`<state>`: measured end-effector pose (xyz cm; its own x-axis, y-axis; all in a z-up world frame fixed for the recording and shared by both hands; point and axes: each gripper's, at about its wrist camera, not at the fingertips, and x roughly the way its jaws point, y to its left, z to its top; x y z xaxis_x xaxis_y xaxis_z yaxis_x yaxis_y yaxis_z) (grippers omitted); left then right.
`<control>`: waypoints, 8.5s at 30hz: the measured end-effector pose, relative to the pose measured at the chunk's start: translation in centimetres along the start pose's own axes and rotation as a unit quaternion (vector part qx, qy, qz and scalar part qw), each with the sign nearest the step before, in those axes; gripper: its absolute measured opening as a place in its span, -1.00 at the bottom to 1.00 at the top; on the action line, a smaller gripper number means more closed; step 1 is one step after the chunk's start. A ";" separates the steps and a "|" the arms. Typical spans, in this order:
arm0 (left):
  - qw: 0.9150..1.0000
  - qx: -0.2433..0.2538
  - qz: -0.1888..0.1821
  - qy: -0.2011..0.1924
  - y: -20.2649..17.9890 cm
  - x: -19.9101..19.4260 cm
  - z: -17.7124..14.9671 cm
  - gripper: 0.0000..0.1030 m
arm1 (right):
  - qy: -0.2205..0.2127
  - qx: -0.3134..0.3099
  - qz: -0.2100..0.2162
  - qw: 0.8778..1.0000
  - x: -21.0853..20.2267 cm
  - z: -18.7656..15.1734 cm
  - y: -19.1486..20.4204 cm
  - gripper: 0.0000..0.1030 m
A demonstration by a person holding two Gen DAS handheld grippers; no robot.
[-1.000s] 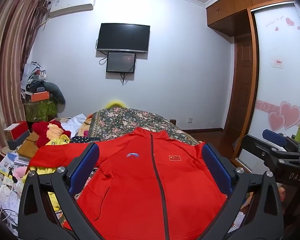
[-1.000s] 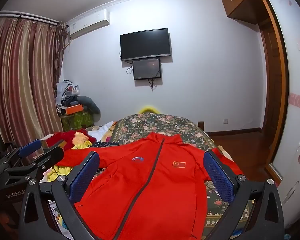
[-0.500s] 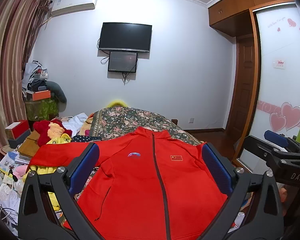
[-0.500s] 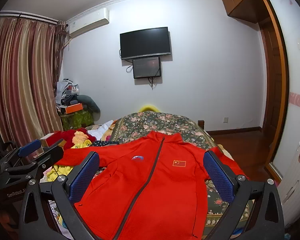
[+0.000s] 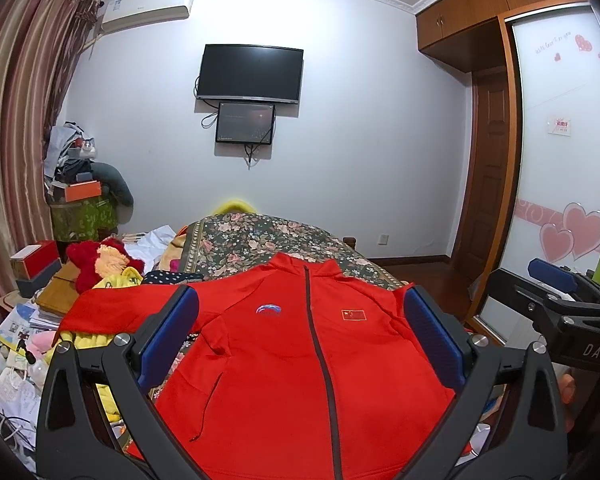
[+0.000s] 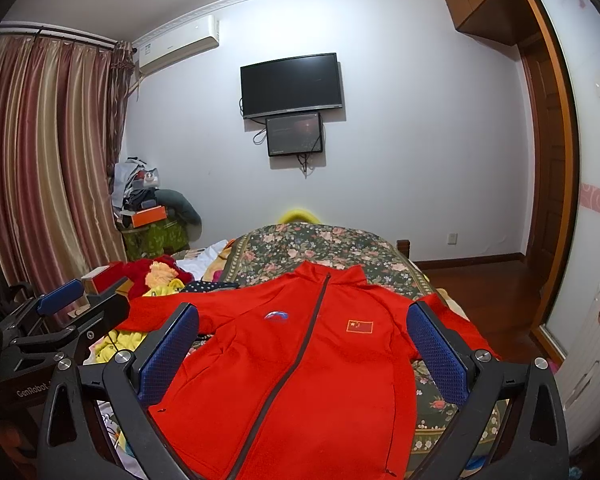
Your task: Fold large clothes
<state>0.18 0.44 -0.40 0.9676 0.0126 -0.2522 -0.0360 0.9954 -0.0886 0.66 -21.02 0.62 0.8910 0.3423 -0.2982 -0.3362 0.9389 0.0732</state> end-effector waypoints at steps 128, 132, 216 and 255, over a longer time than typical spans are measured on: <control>0.943 -0.027 0.303 0.135 32.9 35.8 5.5 -0.93 | 0.214 -0.065 -0.102 0.969 36.2 -3.7 -7.9 1.00; 0.964 -0.001 0.238 0.118 26.3 38.1 7.8 -0.93 | 0.209 -0.056 -0.103 0.971 35.1 -3.5 -9.5 1.00; 0.920 0.035 0.126 0.369 24.5 43.1 -15.2 0.79 | 0.360 -0.186 0.092 0.910 54.3 -11.7 9.0 -0.76; 0.911 0.036 0.055 0.407 11.4 46.2 -13.9 0.80 | 0.320 0.017 -0.045 0.946 43.6 -8.8 -17.8 -0.84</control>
<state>41.04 11.07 -26.49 0.4531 0.0675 -0.8889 -0.0766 0.9964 0.0366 42.75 -23.10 -22.06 0.5449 0.1795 -0.8191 -0.2472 0.9678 0.0476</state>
